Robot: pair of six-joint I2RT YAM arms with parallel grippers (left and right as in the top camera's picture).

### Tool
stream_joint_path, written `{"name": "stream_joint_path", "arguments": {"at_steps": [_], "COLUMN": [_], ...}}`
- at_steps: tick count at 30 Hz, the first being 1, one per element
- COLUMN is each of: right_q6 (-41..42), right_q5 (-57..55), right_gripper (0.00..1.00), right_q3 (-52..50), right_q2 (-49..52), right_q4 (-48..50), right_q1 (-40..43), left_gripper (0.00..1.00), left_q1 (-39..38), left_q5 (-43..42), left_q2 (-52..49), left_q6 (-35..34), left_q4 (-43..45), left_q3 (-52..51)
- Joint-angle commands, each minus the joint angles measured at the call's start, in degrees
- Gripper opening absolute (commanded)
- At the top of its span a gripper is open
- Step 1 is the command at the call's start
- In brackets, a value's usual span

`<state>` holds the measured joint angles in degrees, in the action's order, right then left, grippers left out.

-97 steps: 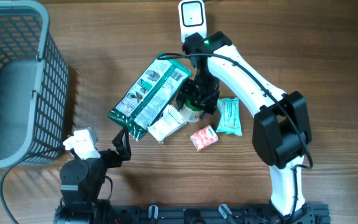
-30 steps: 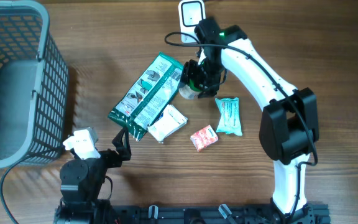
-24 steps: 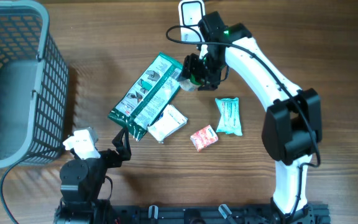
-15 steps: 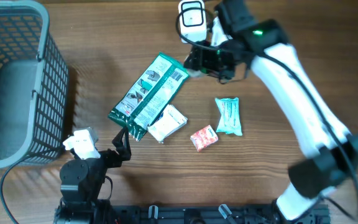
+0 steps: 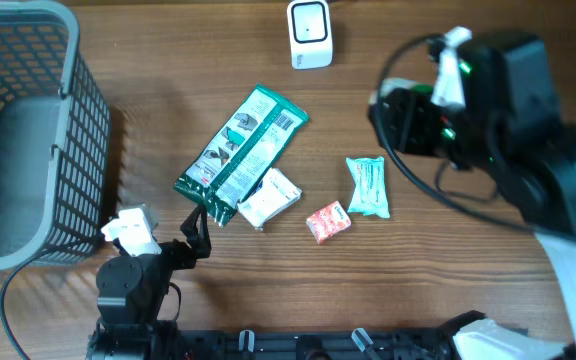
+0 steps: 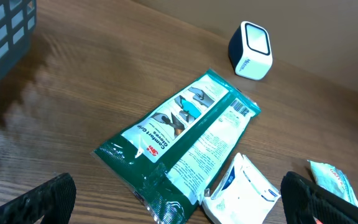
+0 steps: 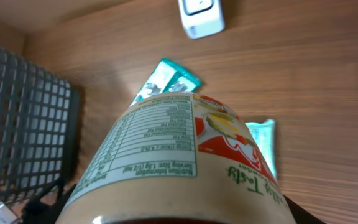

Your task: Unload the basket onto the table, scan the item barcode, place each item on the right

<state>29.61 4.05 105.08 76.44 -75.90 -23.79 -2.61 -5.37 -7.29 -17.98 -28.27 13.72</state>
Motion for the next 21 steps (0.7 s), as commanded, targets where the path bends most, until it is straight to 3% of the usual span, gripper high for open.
{"name": "stream_joint_path", "arguments": {"at_steps": [1, 6, 13, 17, 21], "right_q6": [0.9, 5.1, 5.1, 8.3, 11.6], "right_q5": [-4.7, -6.3, -4.7, 2.5, 3.7], "right_gripper": [0.43, 0.43, 0.44, 0.5, 0.5], "right_q3": [-3.6, -14.1, -44.5, -58.7, -63.3], "right_q2": [-4.8, -14.1, -27.4, -26.5, -19.2], "right_q4": [0.3, 6.1, 35.7, 55.3, 65.9], "right_q1": [0.2, 0.2, 0.2, 0.2, 0.2], "left_gripper": [1.0, 1.0, 1.0, 1.0, 0.99], "left_q1": [0.3, 0.3, 0.3, 0.3, 0.3], "left_q5": [0.8, 0.7, 0.8, 0.8, 0.8], "left_q2": [0.2, 0.2, 0.2, 0.2, 0.2], "left_q6": [-0.5, -0.5, -0.5, -0.5, -0.5], "left_q4": [0.1, 0.1, 0.1, 0.1, 0.1], "left_q3": [-0.4, -0.4, -0.4, -0.4, -0.4]}}
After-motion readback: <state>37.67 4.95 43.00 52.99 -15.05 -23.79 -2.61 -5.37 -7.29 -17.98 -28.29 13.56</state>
